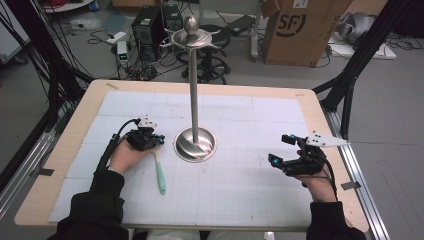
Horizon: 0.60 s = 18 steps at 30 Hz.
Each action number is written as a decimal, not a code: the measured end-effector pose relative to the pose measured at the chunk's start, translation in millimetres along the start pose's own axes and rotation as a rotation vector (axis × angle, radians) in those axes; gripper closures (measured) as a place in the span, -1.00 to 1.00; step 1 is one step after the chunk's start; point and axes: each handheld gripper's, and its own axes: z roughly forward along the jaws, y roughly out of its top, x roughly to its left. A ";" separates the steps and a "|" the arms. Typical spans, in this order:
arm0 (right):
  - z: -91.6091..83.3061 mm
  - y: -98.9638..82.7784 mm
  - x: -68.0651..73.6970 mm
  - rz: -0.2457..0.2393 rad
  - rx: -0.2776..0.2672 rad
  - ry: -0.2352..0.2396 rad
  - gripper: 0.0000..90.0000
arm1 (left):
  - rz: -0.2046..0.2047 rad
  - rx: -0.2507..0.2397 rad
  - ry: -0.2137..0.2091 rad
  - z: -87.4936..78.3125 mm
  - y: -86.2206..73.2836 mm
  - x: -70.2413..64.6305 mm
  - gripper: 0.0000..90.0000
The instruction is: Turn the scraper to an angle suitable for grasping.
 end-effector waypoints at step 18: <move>4.1 -1.2 1.4 -0.008 0.023 0.001 -0.94 | 0.021 0.020 0.057 -47.3 -41.1 -1.2 1.00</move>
